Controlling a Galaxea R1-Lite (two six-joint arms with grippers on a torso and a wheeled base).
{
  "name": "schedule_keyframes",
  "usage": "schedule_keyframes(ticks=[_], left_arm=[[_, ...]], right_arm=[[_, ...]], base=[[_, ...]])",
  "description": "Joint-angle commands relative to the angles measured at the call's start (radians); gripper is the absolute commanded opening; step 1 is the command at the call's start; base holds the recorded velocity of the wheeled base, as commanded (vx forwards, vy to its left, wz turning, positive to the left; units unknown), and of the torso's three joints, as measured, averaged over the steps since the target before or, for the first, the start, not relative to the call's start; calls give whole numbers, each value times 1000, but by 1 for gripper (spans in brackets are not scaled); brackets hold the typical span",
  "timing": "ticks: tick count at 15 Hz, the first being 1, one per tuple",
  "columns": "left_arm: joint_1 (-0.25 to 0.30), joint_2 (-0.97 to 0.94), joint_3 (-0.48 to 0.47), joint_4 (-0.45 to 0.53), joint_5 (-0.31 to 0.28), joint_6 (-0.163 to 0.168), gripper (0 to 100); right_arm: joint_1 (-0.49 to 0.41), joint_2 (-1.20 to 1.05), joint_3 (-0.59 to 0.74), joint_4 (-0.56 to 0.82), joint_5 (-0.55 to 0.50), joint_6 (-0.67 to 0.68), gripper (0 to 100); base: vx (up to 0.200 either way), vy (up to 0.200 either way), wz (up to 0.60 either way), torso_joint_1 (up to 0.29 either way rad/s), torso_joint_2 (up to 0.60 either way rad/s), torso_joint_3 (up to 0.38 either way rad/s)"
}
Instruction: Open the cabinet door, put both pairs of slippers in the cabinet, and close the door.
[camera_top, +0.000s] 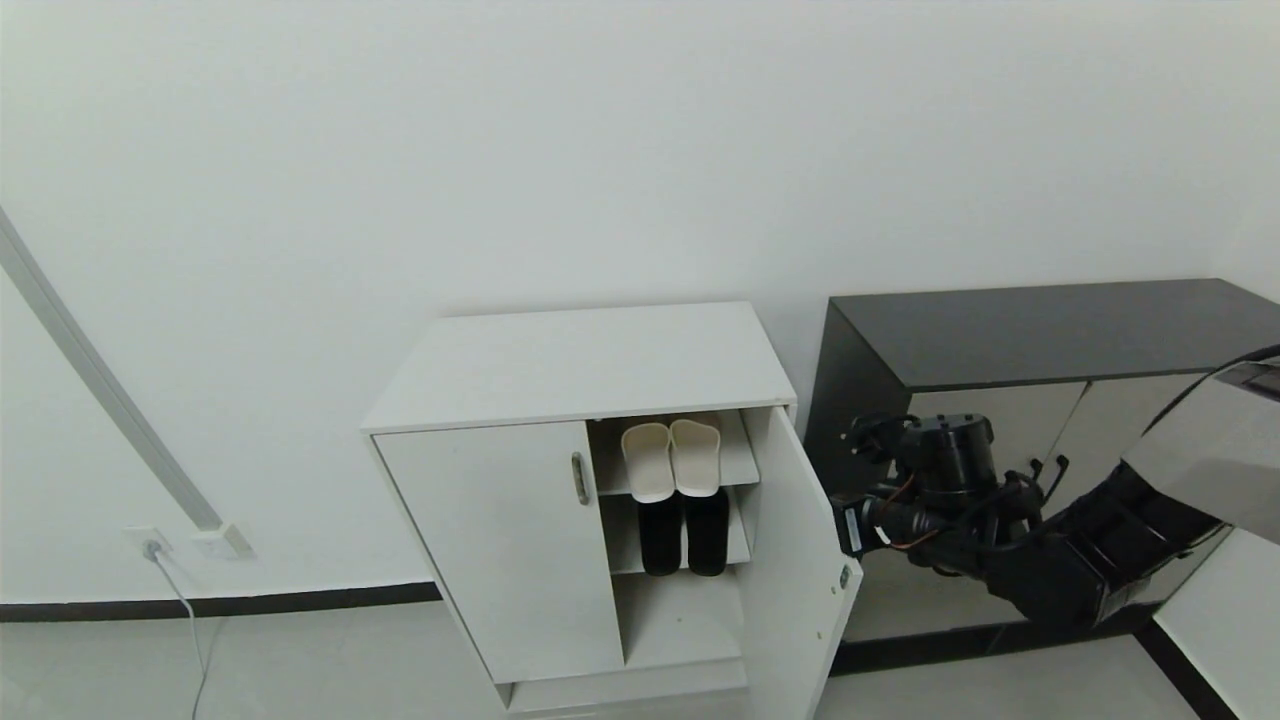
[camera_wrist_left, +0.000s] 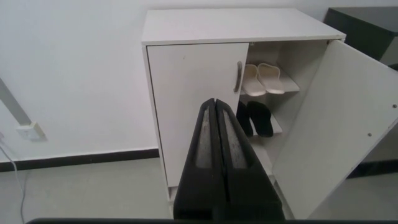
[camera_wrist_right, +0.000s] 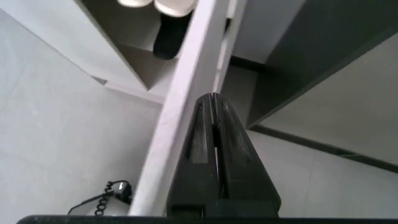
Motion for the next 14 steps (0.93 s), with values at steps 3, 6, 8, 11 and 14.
schedule_keyframes(ticks=[3,6,8,11,14], left_arm=[[0,1,0,-1,1,0,0],[0,1,0,-1,1,0,0],[0,1,0,-1,1,0,0],[0,1,0,-1,1,0,0],[0,1,0,-1,1,0,0]], right_arm=[[112,-23,49,-56,1,3,0],[157,-60,78,-83,1,3,0],[163,-84,88,-83,1,2,0],[167,-89,107,-85,1,2,0],[175,-84,119,-114,4,3,0]], base=[[0,0,0,0,0,0],[0,0,0,0,0,0],[0,0,0,0,0,0],[0,0,400,0,2,5],[0,0,600,-1,2,2]])
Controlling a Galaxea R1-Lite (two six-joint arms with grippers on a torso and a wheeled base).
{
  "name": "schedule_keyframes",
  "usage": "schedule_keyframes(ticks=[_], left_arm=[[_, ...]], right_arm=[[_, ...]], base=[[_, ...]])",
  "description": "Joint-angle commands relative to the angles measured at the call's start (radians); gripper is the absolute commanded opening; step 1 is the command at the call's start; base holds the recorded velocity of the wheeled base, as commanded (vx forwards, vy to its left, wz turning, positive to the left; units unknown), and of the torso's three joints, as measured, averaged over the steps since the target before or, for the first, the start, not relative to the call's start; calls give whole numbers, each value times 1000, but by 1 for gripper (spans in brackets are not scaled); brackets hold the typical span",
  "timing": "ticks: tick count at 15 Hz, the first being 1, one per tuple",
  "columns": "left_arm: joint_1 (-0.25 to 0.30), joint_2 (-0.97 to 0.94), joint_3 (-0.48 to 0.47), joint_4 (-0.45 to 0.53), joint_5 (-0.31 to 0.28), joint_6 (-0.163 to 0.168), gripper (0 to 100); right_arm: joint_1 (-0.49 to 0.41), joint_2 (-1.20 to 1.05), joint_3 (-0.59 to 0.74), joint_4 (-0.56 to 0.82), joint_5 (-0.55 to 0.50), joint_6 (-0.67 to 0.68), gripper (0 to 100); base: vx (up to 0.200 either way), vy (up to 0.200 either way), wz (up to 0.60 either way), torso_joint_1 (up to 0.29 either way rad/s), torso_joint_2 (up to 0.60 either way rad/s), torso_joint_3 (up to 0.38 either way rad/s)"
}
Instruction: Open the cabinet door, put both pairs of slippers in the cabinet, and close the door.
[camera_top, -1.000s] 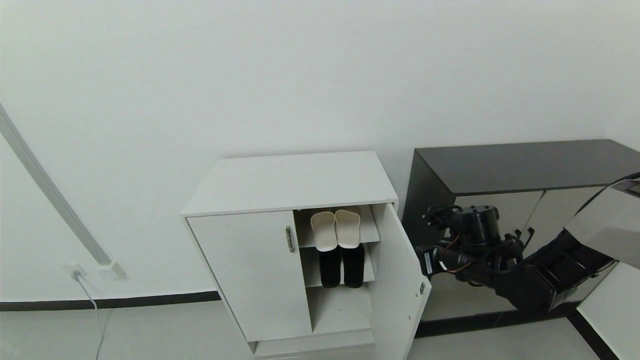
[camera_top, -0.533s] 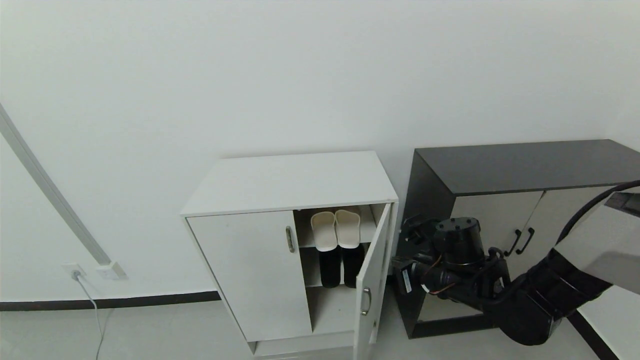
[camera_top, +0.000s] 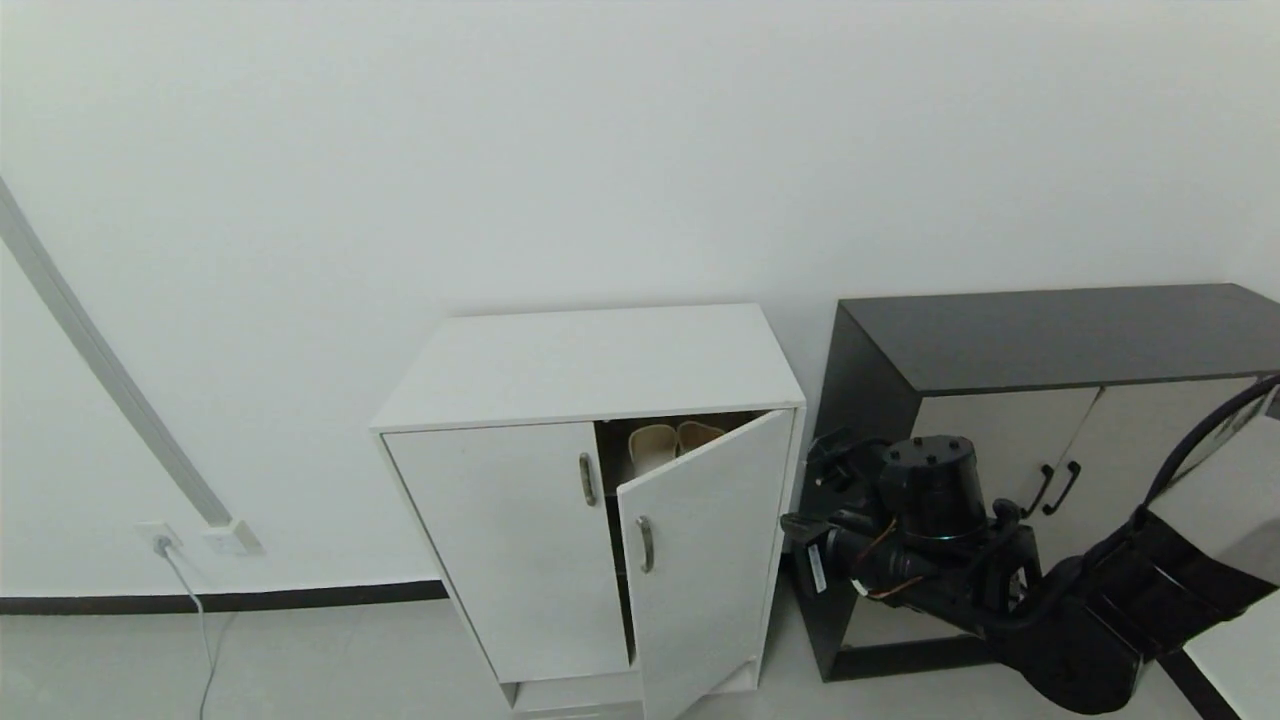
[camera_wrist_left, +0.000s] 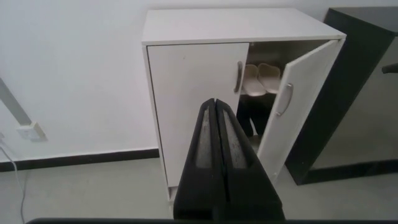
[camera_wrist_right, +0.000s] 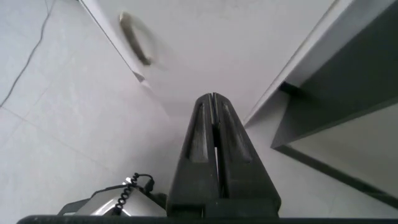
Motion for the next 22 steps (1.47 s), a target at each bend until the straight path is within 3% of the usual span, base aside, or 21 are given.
schedule_keyframes(ticks=[1,10,14,18,22], left_arm=[[0,1,0,-1,1,-1,0],[0,1,0,-1,2,-5,0],[0,1,0,-1,2,-7,0],[0,1,0,-1,2,-7,0],[0,1,0,-1,7,-8,0]], right_arm=[[3,1,17,-19,13,0,0],[16,29,174,-162,56,-5,0],[45,104,249,-320,55,-3,0],[49,199,240,-424,55,0,0],[35,238,145,-426,53,20,0]], base=[[0,0,600,-7,7,2],[0,0,0,0,0,0],[200,0,0,0,2,5],[200,0,0,4,0,2],[100,0,0,1,0,0]])
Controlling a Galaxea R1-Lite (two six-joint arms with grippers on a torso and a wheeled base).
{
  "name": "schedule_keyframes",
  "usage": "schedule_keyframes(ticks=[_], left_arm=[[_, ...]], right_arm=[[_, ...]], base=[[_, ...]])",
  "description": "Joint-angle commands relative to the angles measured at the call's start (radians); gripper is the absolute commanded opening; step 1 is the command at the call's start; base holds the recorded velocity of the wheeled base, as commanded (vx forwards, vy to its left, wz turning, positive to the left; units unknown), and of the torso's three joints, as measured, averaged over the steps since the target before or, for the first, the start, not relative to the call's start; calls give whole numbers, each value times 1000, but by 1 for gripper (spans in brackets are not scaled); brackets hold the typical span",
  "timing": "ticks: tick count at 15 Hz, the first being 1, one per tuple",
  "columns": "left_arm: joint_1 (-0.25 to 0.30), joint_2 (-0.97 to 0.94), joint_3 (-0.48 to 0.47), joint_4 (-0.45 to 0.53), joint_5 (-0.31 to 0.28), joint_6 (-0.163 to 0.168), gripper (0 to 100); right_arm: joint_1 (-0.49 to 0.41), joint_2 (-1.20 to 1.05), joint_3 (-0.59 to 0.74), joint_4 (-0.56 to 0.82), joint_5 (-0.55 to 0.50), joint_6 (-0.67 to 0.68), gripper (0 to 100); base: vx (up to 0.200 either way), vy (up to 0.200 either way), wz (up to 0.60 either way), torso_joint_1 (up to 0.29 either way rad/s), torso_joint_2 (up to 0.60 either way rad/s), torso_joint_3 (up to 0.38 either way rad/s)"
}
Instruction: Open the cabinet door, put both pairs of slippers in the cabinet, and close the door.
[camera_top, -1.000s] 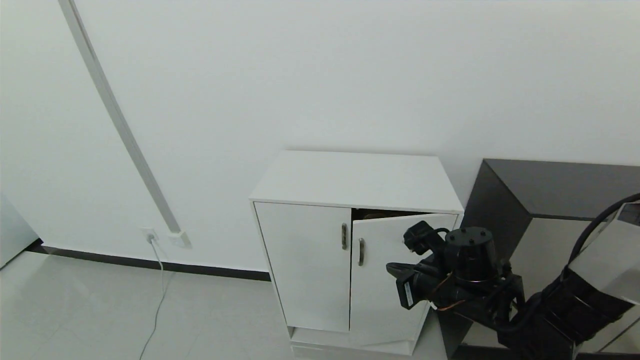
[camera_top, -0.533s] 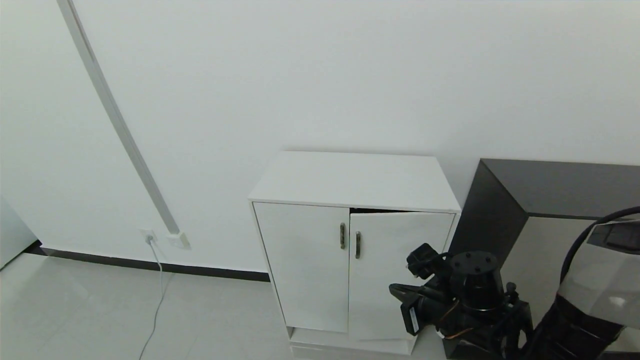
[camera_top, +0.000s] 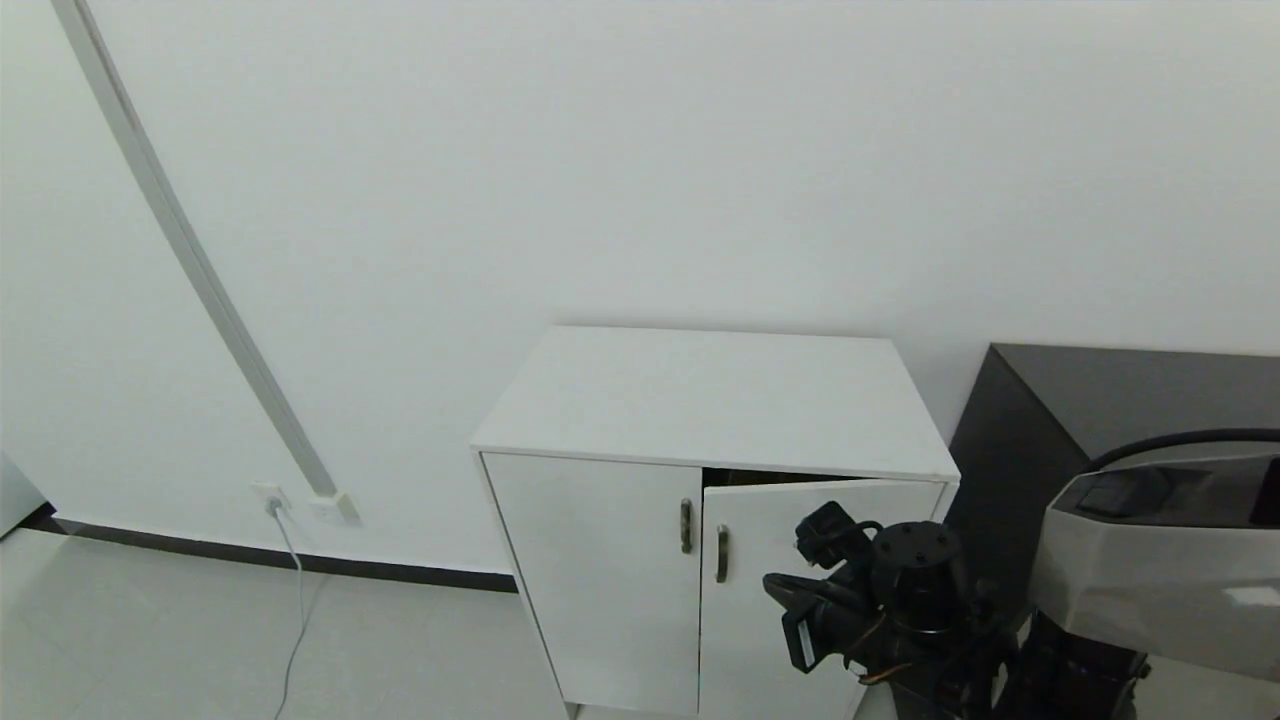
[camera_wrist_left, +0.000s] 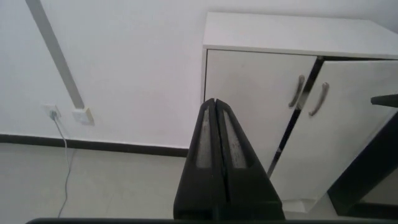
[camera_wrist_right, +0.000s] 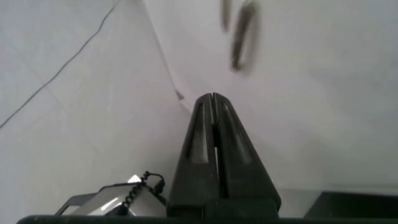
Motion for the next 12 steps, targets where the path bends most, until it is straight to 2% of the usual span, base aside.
schedule_keyframes(ticks=[1,7,12], left_arm=[[0,1,0,0,1,-1,0],[0,1,0,0,1,-1,0],[0,1,0,0,1,-1,0]], right_arm=[[-12,44,-63,4,0,6,0],[-44,98,-167,12,0,7,0],[-66,103,-245,90,0,7,0]], base=[[0,0,0,0,0,0],[0,0,0,0,0,0],[0,0,0,0,0,0]])
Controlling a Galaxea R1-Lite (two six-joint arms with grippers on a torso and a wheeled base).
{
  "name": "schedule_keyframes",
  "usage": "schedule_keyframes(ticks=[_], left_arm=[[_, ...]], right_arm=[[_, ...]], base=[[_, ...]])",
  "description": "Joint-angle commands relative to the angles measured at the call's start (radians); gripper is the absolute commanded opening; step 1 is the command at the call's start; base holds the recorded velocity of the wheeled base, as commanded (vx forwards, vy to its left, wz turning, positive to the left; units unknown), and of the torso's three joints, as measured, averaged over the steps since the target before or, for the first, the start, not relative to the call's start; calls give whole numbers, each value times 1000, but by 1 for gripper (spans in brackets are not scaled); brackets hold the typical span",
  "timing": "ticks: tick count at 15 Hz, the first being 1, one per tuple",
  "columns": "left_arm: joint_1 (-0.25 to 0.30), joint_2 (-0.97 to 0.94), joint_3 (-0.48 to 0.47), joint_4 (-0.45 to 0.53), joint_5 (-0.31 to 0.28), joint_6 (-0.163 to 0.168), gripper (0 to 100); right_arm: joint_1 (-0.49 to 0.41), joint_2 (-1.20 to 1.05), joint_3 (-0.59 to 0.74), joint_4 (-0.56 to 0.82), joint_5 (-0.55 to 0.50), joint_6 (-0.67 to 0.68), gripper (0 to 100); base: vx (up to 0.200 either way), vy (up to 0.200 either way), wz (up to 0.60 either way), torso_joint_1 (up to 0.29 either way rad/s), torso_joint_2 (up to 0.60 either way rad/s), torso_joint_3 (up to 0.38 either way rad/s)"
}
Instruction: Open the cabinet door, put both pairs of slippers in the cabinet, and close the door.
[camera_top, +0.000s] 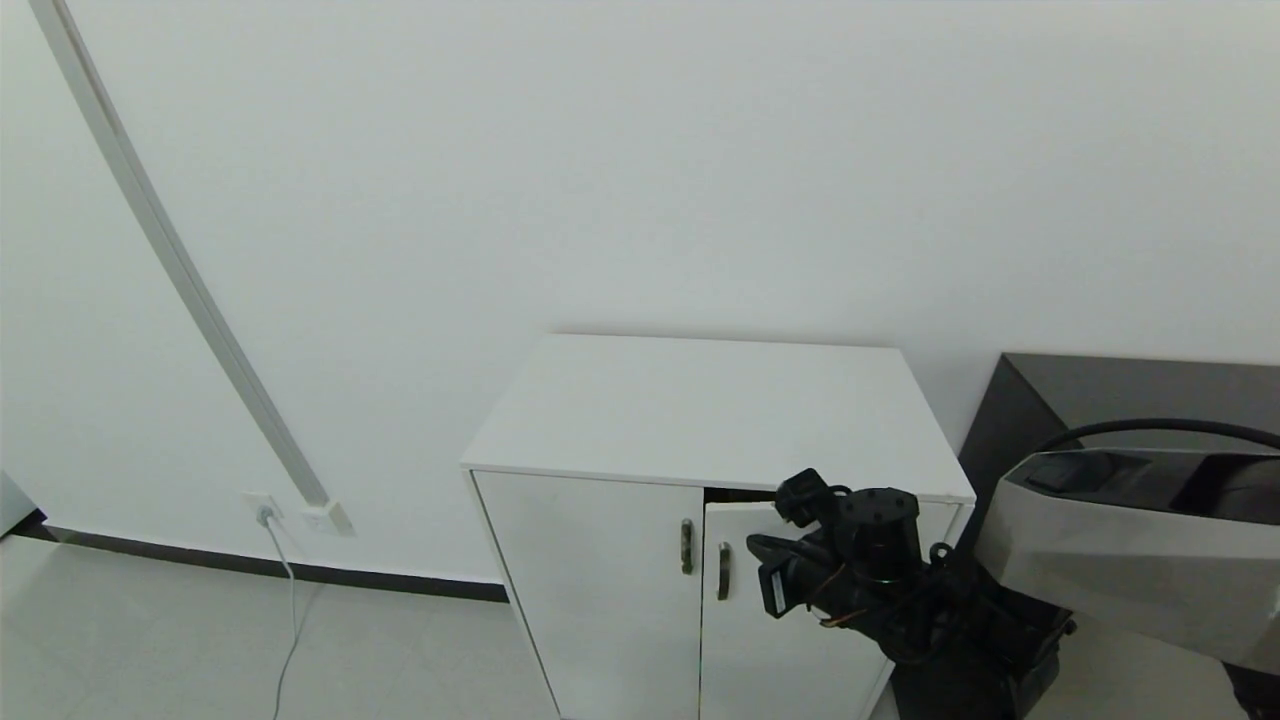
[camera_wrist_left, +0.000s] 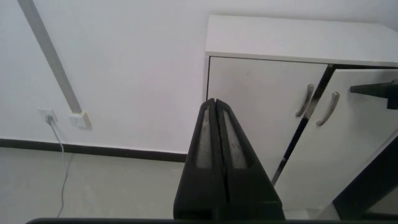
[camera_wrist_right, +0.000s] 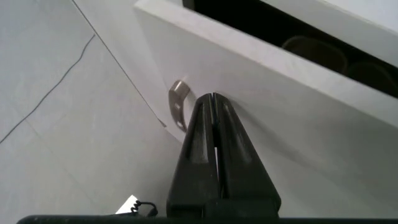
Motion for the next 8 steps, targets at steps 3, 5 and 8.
schedule_keyframes(ticks=[3,5,8], left_arm=[[0,1,0,0,1,0,0],[0,1,0,0,1,0,0],[0,1,0,0,1,0,0]], right_arm=[[-20,9,-51,26,0,0,0],[-24,15,-62,35,2,0,0],[-30,24,-86,44,2,0,0]], base=[[0,0,0,0,0,0],[0,0,0,0,0,0],[0,0,0,0,0,0]])
